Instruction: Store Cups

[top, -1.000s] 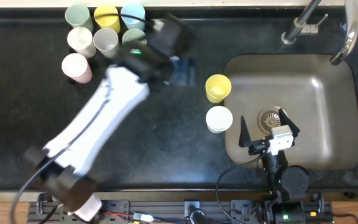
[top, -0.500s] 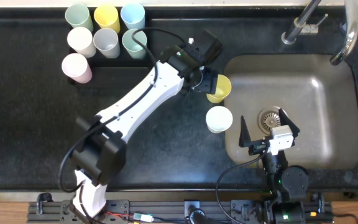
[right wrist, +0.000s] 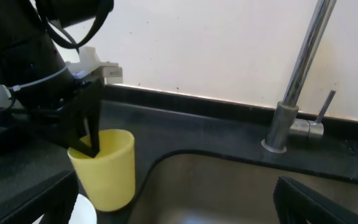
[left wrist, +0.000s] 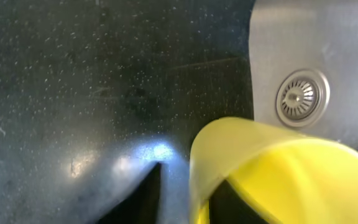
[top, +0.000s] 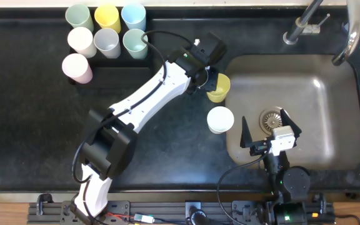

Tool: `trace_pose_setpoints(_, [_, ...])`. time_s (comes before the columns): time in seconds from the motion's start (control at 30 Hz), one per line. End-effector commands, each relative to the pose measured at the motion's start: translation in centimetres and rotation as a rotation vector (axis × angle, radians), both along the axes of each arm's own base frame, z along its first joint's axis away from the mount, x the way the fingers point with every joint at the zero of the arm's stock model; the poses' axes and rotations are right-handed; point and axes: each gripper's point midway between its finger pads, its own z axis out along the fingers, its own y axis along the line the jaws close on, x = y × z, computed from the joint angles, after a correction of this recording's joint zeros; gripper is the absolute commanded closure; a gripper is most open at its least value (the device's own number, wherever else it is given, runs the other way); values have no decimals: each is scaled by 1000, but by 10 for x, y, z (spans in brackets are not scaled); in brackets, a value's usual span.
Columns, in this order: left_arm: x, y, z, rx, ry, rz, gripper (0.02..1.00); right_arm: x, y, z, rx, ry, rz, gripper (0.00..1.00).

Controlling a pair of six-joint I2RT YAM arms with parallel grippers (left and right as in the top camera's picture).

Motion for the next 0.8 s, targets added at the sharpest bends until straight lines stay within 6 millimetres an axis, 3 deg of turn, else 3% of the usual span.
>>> trace_pose_setpoints(0.03, [-1,-7,1,-12,2,-7,930,0,1,-3,6,1,6,3])
trace_pose_setpoints(0.13, [-1,-7,1,-14,-1,-8,985,0,1,-3,6,1,6,5])
trace_pose_setpoints(0.3, [5,-5,12,-25,-29,13,985,0,1,-3,6,1,6,3])
trace_pose_setpoints(0.37, [12,4,29,-33,-67,78,985,0,1,-3,6,1,6,5])
trace_pose_setpoints(0.47, [28,26,77,-62,-177,194,982,0,1,-3,6,1,6,5])
trace_pose_setpoints(0.5, [38,52,122,-94,-274,309,982,0,1,-3,6,1,6,3])
trace_pose_setpoints(0.53, [42,75,150,-119,-327,421,982,0,1,-3,6,1,6,5])
trace_pose_setpoints(0.57, [42,113,188,-173,-386,623,982,0,1,-3,6,1,6,3])
trace_pose_setpoints(0.6, [39,134,204,-208,-404,724,982,0,1,-3,6,1,6,3])
trace_pose_setpoints(0.7, [24,189,232,-273,-384,907,982,0,1,-3,6,1,6,3])
trace_pose_setpoints(0.8, [-1,253,220,-267,-268,1219,982,0,1,-3,6,1,6,3])
